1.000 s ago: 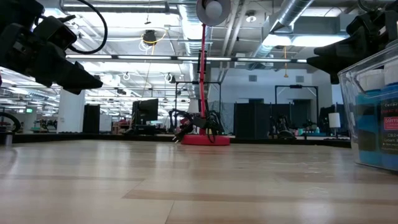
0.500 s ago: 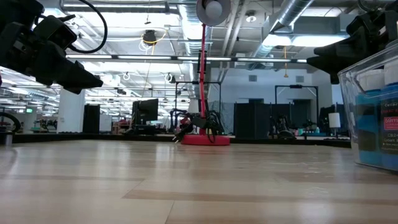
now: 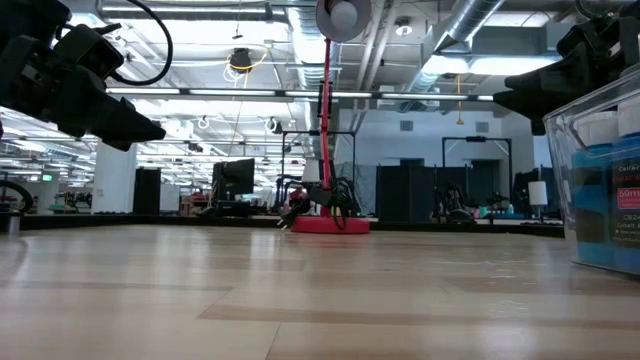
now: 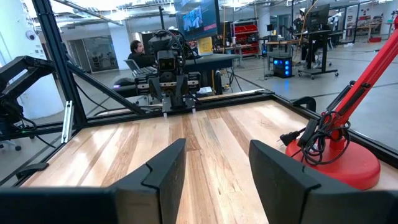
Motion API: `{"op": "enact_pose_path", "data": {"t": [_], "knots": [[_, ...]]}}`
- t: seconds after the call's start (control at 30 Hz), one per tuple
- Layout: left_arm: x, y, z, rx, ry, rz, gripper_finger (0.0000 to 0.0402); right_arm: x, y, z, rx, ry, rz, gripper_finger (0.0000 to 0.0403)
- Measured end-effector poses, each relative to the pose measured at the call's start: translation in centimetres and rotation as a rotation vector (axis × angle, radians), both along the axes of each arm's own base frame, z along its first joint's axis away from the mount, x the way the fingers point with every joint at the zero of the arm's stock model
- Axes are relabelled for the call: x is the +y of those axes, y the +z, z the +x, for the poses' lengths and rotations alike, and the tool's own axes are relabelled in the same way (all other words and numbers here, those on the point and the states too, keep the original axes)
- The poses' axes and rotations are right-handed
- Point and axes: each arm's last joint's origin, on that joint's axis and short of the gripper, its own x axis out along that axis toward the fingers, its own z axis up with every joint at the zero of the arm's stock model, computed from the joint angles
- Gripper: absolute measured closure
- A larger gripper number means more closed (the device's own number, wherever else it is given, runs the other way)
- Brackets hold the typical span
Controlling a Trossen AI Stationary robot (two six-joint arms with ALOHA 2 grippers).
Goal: Pick & Place Paint Supplies
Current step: Return to Home Position
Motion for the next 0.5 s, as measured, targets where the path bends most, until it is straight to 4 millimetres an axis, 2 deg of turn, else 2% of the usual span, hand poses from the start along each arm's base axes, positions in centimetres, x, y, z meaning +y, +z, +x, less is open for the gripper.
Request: {"op": "enact_pose_path", "data": {"t": [0.5], "knots": [[0.00, 0.08, 0.02, -0.009, 0.000, -0.002, 0.0238, 0.00, 0.00, 0.00, 0.000, 0.000, 0.000, 0.0233]]}}
